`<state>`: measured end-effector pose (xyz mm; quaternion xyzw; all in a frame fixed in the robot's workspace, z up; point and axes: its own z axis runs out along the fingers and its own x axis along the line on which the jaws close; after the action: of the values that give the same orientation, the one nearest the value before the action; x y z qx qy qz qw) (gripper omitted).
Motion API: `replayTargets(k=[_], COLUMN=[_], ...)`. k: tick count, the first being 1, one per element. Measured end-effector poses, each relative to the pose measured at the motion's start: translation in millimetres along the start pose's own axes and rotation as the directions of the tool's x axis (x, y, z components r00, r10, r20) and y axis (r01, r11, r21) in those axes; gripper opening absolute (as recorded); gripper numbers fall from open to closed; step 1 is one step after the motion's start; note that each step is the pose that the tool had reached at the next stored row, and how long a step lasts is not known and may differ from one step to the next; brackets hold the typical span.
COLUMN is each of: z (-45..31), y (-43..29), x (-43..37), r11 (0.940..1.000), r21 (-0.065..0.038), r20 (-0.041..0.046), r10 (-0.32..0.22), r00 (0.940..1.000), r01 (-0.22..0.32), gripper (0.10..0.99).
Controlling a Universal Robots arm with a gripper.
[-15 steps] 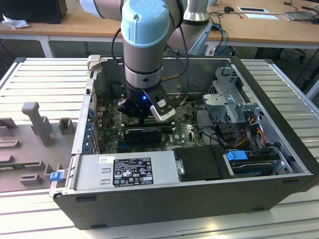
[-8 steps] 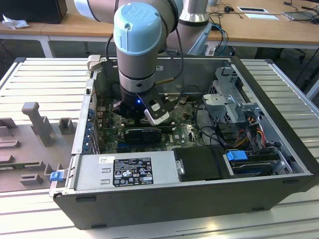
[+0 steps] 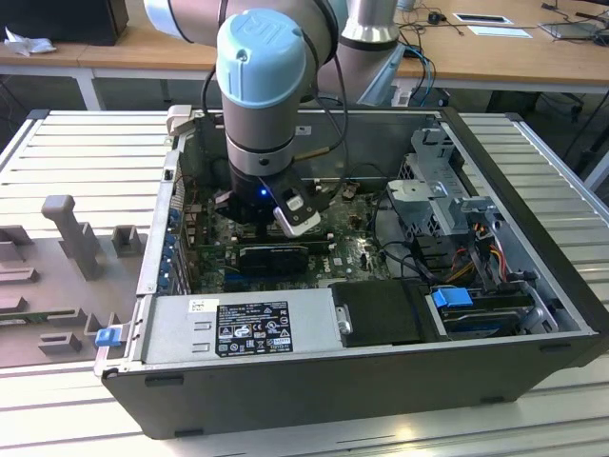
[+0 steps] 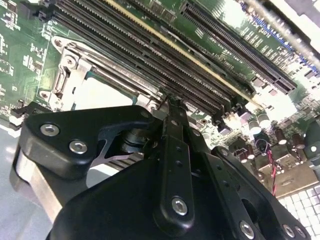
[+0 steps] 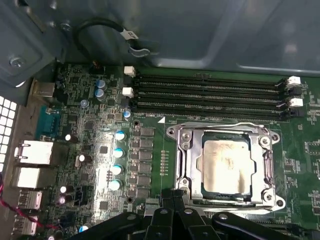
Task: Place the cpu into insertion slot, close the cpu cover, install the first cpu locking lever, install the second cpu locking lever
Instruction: 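Install the second cpu locking lever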
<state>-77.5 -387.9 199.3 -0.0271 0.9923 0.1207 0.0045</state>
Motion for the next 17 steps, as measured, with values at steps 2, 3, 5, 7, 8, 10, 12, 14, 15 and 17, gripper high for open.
replayTargets(k=[2, 3, 5, 7, 8, 10, 12, 14, 15, 17], z=[0.6, 0.8, 0.7, 2.2, 2.3, 1.0, -6.1, -12.4, -16.3, -19.5], y=[-0.1, -0.1, -0.1, -0.4, -0.4, -0.1, 1.6, 3.2, 4.1, 4.9], x=[0.6, 1.3, 1.8, 1.9, 1.9, 1.9, 1.8, 1.7, 1.6, 1.6], r11=[1.0, 1.0, 0.9999, 0.9999, 0.9999, 0.9999, 0.9999, 0.9999, 0.9999, 0.9999], r21=[-0.003, -0.006, -0.012, -0.014, -0.014, -0.013, -0.014, -0.014, -0.014, -0.014], r20=[0.0003, 0.0004, 0.0006, 0.0007, 0.0008, 0.0009, 0.0009, 0.0009, 0.0008, 0.0008], r10=[0.0, 0.0, 0.0, 0.0, 0.0, 0.0, 0.0, 0.0, 0.0, 0.0], r00=[1.0, 1.0, 1.0, 1.0, 1.0, 1.0, 1.0, 1.0, 1.0, 1.0], r01=[0.0, 0.0, 0.0, 0.0, 0.0, 0.0, 0.0, 0.0, 0.0, 0.0], gripper=[0.106, 0.106, 0.106, 0.106, 0.106, 0.106, 0.106, 0.106, 0.106, 0.106])
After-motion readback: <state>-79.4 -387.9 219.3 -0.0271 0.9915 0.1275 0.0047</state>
